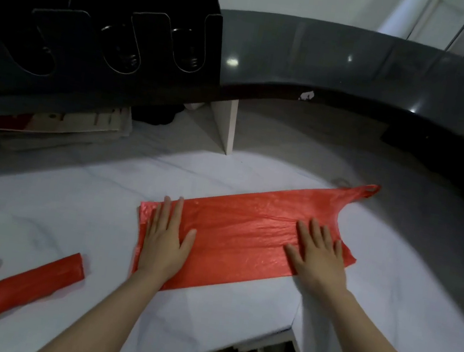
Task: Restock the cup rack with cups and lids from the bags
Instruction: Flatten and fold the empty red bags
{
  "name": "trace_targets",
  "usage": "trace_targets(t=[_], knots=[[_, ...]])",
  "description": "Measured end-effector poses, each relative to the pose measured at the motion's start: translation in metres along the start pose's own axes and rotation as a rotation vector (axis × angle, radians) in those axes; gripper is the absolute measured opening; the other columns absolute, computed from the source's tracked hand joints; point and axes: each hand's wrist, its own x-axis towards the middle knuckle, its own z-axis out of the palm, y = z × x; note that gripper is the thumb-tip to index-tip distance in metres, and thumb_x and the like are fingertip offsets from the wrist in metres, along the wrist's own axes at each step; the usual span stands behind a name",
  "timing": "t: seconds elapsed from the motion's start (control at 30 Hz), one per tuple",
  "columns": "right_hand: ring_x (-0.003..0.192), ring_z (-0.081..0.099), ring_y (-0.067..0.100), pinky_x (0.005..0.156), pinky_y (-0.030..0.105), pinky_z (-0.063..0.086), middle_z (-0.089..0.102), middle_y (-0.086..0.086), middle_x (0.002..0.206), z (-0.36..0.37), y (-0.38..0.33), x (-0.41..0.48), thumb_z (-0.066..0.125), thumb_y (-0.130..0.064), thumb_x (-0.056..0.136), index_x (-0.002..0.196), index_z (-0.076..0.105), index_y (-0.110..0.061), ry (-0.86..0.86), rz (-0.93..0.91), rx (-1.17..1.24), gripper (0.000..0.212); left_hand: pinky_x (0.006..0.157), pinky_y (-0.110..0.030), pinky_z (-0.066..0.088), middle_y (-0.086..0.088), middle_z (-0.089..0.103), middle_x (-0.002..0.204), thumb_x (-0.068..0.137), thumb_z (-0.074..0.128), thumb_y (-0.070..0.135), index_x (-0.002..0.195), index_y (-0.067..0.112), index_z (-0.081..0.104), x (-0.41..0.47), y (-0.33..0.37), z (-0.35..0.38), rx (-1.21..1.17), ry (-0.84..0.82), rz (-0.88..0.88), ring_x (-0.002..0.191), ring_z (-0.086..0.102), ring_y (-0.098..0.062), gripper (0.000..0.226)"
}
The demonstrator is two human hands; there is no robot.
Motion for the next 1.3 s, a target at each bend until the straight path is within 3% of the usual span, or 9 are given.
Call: trace_targets(t=[0.07,0.23,0.37,0.47,0.6,0.8,0.97,1.17,1.3], knots=[[0.147,-0.006,0.018,0.117,0.044,-0.003,-0.005,-0.007,0.16,0.0,0.004,0.002,0.016,-0.071,0.088,0.151,0.0,-0.039,-0.005,-0.002,0.0,0.073,0.117,-0.032,0.0,-0.002,0.008,0.16,0.093,0.032,0.049,0.152,0.027,0.007,0.004,-0.01,-0.011,0.029,0.017,0.116,0.147,0.005,-0.02,0.067],[0.147,-0.008,0.021,0.118,0.048,-0.002,-0.004,-0.002,0.161,-0.012,0.004,0.002,0.024,-0.068,0.091,0.152,0.004,-0.035,-0.05,-0.04,-0.078,0.073,0.115,-0.029,-0.006,-0.006,0.004,0.16,0.082,0.01,0.064,0.151,0.029,0.004,-0.011,-0.046,-0.017,0.275,-0.211,0.27,0.147,0.002,-0.023,0.078],[0.148,-0.005,0.023,0.116,0.047,0.001,0.002,0.001,0.161,-0.01,-0.048,-0.033,0.026,-0.062,0.094,0.152,0.016,-0.029,0.174,-0.043,-0.044,0.068,0.118,-0.037,0.0,-0.009,0.003,0.16,0.088,0.015,0.064,0.151,0.031,0.0,-0.031,-0.038,-0.008,0.252,-0.164,0.135,0.147,0.001,-0.026,0.073],[0.148,-0.002,0.022,0.116,0.043,0.009,0.001,0.0,0.161,0.008,-0.103,-0.068,0.023,-0.063,0.093,0.151,0.018,-0.031,0.118,-0.11,0.056,0.066,0.117,-0.041,0.002,-0.013,0.002,0.159,0.094,0.027,0.057,0.151,0.03,-0.002,-0.052,-0.011,-0.001,0.2,-0.126,0.001,0.146,0.0,-0.029,0.07],[0.14,0.026,0.026,0.108,0.042,0.027,0.027,0.003,0.155,0.02,-0.114,-0.099,0.035,-0.057,0.095,0.142,0.039,-0.026,0.074,-0.116,0.028,0.057,0.115,-0.039,0.01,-0.012,-0.004,0.159,0.093,0.041,0.048,0.152,0.026,0.004,-0.077,0.019,-0.002,0.031,-0.042,-0.047,0.143,0.011,-0.032,0.073],[0.138,0.03,0.022,0.107,0.043,0.025,0.035,-0.001,0.151,0.008,-0.068,-0.12,0.035,-0.052,0.096,0.144,0.038,-0.024,0.154,0.147,0.044,0.055,0.112,-0.038,0.02,0.001,0.025,0.156,0.094,0.046,0.035,0.144,0.026,0.036,-0.084,0.003,-0.011,0.0,-0.04,0.214,0.139,0.022,-0.024,0.052],[0.121,0.047,0.027,0.096,0.044,0.039,0.053,0.005,0.134,0.009,-0.082,-0.141,0.038,-0.046,0.097,0.13,0.054,-0.019,0.315,0.187,0.147,0.046,0.104,-0.041,0.04,-0.01,0.054,0.136,0.084,0.063,0.012,0.125,0.013,0.061,-0.106,-0.007,-0.006,-0.091,-0.117,0.603,0.119,0.055,-0.028,0.04],[0.129,0.041,0.017,0.101,0.042,0.031,0.044,-0.004,0.142,0.015,-0.07,-0.15,0.037,-0.051,0.095,0.135,0.048,-0.024,0.183,0.175,0.102,0.049,0.087,-0.035,0.053,-0.013,0.066,0.116,0.071,0.073,-0.001,0.11,0.005,0.069,-0.115,-0.008,-0.004,-0.198,-0.044,0.784,0.098,0.066,-0.026,0.04],[0.143,0.024,0.018,0.111,0.046,0.022,0.029,-0.003,0.155,0.004,-0.047,-0.131,0.035,-0.052,0.097,0.145,0.035,-0.025,0.055,0.093,0.089,0.055,0.089,-0.039,0.053,-0.011,0.068,0.113,0.071,0.075,0.0,0.107,0.004,0.071,-0.124,-0.007,0.0,-0.178,-0.03,0.844,0.099,0.067,-0.025,0.037]])
